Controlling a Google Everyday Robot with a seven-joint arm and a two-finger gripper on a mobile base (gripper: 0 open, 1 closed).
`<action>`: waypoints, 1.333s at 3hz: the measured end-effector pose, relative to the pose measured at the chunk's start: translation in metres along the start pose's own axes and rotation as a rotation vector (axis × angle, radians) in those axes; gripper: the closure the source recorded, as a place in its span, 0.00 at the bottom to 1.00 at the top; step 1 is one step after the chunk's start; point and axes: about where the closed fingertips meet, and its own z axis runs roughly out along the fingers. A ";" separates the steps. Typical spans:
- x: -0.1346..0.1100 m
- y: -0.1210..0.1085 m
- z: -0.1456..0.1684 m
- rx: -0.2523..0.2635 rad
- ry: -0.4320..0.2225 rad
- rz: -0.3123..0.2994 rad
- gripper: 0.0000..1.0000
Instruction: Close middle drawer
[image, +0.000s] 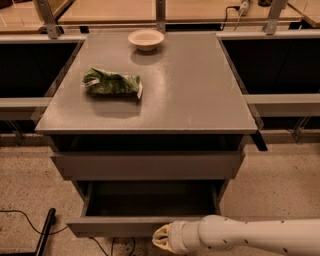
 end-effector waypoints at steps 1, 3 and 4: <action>0.014 0.012 0.007 0.050 0.035 0.049 1.00; 0.040 -0.020 0.009 0.218 0.115 0.165 1.00; 0.047 -0.043 0.006 0.255 0.134 0.179 1.00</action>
Offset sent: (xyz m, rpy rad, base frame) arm 0.0266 -0.0313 -0.0387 -0.0636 -0.0453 -0.4050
